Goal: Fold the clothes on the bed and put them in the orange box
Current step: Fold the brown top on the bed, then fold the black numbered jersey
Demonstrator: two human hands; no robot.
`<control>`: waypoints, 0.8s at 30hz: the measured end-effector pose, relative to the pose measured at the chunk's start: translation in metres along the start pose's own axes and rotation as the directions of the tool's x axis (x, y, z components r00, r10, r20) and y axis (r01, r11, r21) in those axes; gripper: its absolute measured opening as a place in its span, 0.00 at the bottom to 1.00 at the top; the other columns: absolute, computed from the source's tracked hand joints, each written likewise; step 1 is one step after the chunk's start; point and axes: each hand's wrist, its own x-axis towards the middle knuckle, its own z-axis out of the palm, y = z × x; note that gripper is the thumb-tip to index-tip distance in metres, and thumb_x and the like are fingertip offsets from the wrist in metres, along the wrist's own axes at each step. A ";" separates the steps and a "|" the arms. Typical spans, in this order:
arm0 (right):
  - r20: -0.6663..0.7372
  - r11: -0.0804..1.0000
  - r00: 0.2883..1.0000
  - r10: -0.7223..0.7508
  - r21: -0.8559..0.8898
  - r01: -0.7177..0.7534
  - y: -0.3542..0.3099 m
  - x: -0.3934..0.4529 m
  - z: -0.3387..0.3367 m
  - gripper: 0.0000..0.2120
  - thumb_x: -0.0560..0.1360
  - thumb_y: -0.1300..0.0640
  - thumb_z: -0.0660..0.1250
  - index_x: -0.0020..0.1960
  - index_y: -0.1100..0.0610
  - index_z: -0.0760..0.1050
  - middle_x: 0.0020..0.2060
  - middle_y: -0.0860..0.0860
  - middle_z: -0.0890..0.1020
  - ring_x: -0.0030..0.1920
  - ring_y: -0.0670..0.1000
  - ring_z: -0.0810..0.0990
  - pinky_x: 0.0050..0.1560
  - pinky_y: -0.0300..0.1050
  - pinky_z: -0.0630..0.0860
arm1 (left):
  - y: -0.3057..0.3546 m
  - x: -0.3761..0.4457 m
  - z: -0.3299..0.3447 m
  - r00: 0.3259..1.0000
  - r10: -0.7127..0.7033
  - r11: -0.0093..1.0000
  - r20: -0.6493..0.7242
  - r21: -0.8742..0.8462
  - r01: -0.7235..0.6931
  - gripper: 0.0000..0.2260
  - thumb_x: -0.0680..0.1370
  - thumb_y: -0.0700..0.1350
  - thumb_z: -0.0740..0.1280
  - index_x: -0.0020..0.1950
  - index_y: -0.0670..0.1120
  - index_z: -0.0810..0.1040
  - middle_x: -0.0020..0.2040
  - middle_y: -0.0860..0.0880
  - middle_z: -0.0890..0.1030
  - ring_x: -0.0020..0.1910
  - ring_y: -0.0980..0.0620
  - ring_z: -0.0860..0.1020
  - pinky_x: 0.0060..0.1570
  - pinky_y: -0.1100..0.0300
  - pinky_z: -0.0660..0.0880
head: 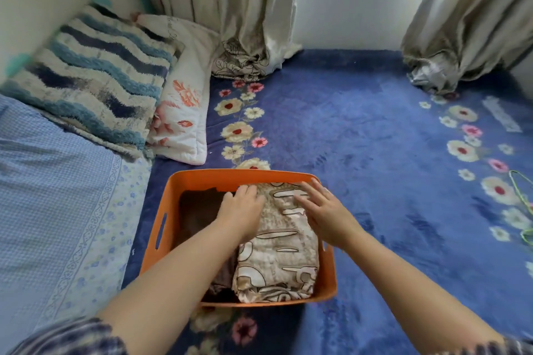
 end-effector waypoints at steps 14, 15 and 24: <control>-0.318 0.905 0.859 0.401 -0.007 -0.425 0.178 -0.234 -0.345 0.25 0.68 0.57 0.54 0.61 0.66 0.75 0.58 0.62 0.77 0.64 0.63 0.70 0.66 0.54 0.66 | 0.370 -0.041 -0.263 0.868 0.121 0.987 -0.482 -0.033 -0.156 0.16 0.79 0.46 0.58 0.66 0.45 0.66 0.65 0.45 0.69 0.66 0.45 0.65 0.57 0.52 0.66; -0.324 0.895 0.849 0.418 -0.012 -0.445 0.187 -0.252 -0.367 0.26 0.67 0.56 0.52 0.60 0.65 0.76 0.57 0.61 0.78 0.63 0.61 0.72 0.65 0.52 0.67 | 0.395 -0.047 -0.280 0.844 0.138 0.983 -0.519 -0.029 -0.179 0.16 0.79 0.46 0.58 0.66 0.45 0.67 0.65 0.45 0.69 0.66 0.45 0.65 0.58 0.52 0.66; -0.456 0.803 0.749 0.481 -0.114 -0.585 0.297 -0.418 -0.532 0.16 0.77 0.62 0.59 0.63 0.62 0.74 0.61 0.60 0.75 0.64 0.58 0.70 0.63 0.45 0.63 | 0.595 -0.063 -0.402 0.686 0.306 0.933 -0.660 0.065 -0.353 0.16 0.77 0.47 0.59 0.64 0.45 0.72 0.62 0.43 0.73 0.64 0.43 0.69 0.56 0.51 0.69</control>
